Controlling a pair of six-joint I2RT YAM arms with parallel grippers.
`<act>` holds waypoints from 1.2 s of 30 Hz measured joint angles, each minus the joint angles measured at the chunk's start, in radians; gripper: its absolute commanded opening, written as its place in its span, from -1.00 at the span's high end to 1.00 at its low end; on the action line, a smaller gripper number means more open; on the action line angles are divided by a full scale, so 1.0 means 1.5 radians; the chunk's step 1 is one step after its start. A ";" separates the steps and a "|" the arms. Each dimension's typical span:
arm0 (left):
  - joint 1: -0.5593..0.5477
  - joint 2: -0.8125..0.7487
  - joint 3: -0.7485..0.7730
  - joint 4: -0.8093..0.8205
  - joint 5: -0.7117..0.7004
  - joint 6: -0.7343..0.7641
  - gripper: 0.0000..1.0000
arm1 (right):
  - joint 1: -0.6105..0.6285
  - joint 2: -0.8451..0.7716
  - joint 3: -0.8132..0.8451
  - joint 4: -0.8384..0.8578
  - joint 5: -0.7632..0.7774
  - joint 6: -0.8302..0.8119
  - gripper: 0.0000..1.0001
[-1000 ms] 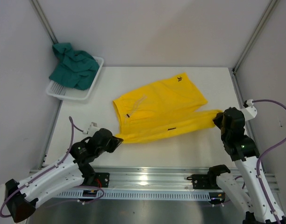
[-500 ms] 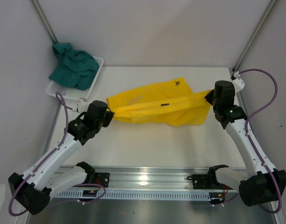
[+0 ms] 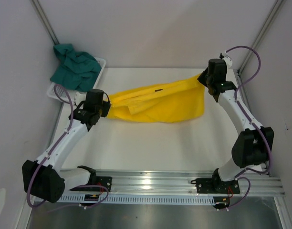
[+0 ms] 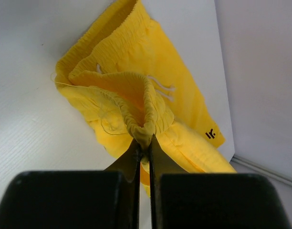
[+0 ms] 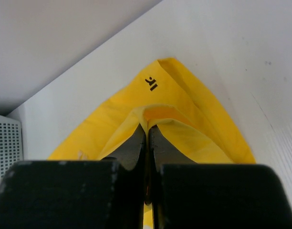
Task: Fold and stack the shorts
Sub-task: Fold the shorts
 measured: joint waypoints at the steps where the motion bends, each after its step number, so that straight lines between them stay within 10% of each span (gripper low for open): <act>1: 0.009 0.019 0.007 0.004 0.005 0.000 1.00 | 0.000 0.022 0.019 -0.001 -0.003 -0.001 1.00; 18: 0.108 0.420 0.293 0.033 0.052 0.013 1.00 | -0.015 0.344 0.246 0.055 -0.041 0.002 0.97; 19: 0.109 0.443 0.318 0.033 0.053 0.017 0.89 | -0.019 0.362 0.256 0.065 -0.049 0.004 0.66; 21: 0.112 0.493 0.373 0.032 0.057 0.026 -0.26 | -0.028 0.405 0.295 0.085 -0.063 0.016 -0.42; 23: 0.117 0.538 0.419 0.044 0.066 0.037 -0.98 | -0.039 0.458 0.351 0.102 -0.082 0.016 -0.82; 24: 0.120 0.557 0.435 0.049 0.071 0.042 -0.98 | -0.044 0.484 0.378 0.116 -0.093 0.019 -0.99; 32: 0.140 0.596 0.470 0.037 0.080 0.093 -0.98 | -0.061 0.536 0.424 0.150 -0.162 0.011 -0.98; 36: 0.141 0.573 0.464 0.033 0.086 0.165 -0.98 | -0.065 0.436 0.274 0.213 -0.218 0.009 -0.54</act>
